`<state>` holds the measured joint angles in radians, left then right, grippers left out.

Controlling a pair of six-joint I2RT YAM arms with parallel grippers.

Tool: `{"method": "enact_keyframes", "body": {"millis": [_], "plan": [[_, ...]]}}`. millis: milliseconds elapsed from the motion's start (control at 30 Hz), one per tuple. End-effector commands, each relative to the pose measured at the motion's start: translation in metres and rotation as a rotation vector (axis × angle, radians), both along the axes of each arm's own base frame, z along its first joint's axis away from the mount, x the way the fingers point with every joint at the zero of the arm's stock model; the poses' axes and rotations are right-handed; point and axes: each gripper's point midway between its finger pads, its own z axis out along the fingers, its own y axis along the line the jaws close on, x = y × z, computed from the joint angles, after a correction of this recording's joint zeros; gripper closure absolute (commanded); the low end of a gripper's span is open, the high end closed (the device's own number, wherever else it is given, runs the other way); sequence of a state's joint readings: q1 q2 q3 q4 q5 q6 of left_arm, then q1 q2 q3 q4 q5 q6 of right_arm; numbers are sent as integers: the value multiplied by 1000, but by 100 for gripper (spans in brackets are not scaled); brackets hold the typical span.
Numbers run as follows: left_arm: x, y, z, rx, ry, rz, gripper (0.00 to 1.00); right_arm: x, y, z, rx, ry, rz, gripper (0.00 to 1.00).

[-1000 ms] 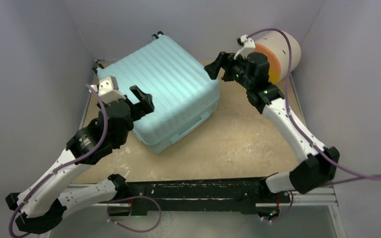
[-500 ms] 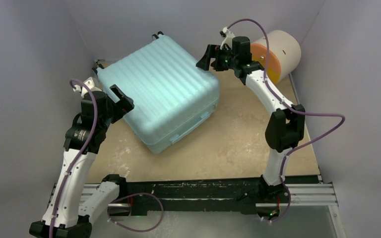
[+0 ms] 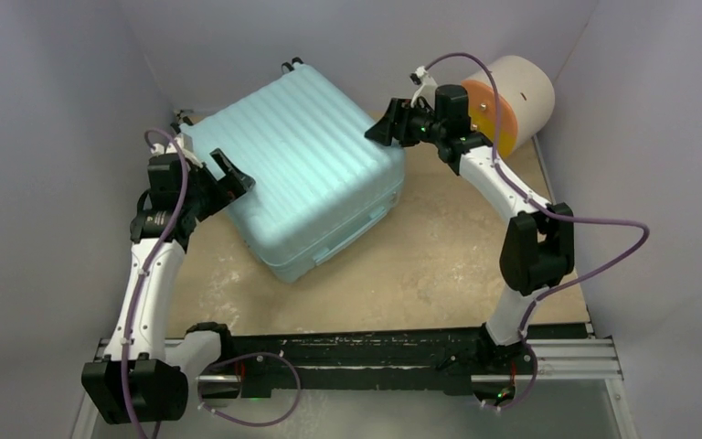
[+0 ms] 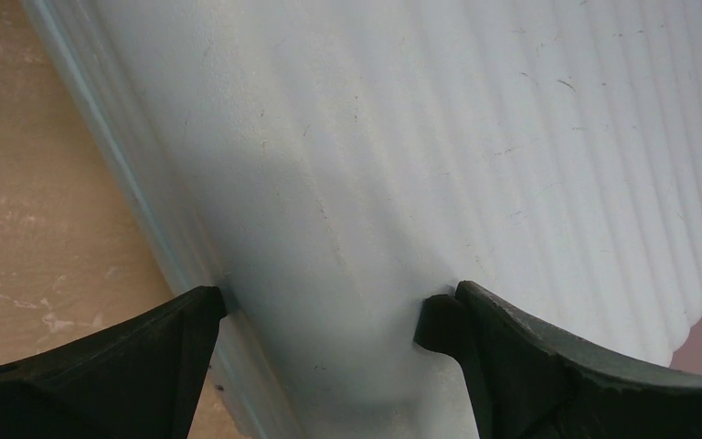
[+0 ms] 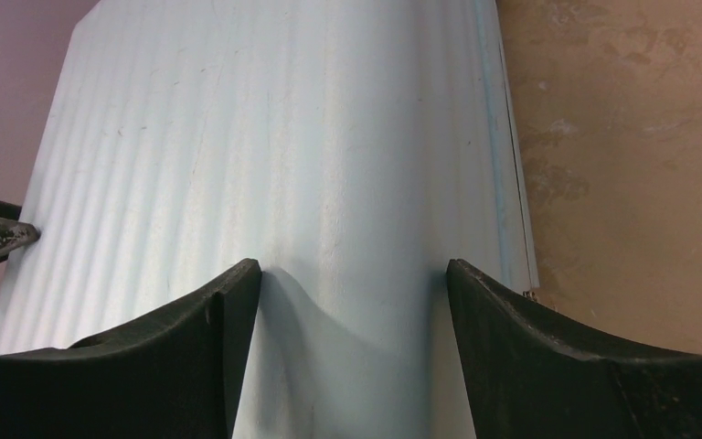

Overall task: Pack the luggage
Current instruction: Zip the luggage at the center of the board.

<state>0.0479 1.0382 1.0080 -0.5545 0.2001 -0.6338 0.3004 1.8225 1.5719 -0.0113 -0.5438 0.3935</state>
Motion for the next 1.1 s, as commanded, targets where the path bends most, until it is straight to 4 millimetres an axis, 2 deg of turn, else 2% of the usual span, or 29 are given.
{"method": "enact_keyframes", "body": {"millis": [0,167,233,267,333,433,533,600,700,800,867,933,1067], "plan": [[21,-31,-2,-17,-72,-249,3,-41,-3,-32,-13,127,54,26],[37,-58,-12,-91,-73,-400,7,-65,-8,-50,-21,199,67,30],[44,-65,-15,-79,-70,-438,8,-73,-10,-54,-36,207,74,31],[46,-76,-15,-65,-71,-477,8,-77,-11,-54,-35,210,78,31],[52,-87,-17,-42,-64,-519,8,-85,-11,-58,-20,232,83,31],[62,-97,-11,-28,-96,-547,8,-95,-9,-63,0,265,95,31],[68,-97,-7,-14,-111,-547,8,-104,-6,-70,7,291,97,32],[67,-92,-4,6,-110,-518,8,-110,0,-75,5,308,111,32],[58,-74,-2,57,-101,-406,8,-119,11,-81,-7,322,129,32],[39,-46,0,110,-82,-237,6,-131,26,-83,-30,324,153,31],[22,-24,5,140,-97,-99,5,-132,27,-82,-56,302,120,28],[9,-2,12,150,-129,40,2,-133,24,-73,-45,300,85,23],[3,19,21,159,-145,148,0,-105,5,-30,-70,181,-37,12]]}}
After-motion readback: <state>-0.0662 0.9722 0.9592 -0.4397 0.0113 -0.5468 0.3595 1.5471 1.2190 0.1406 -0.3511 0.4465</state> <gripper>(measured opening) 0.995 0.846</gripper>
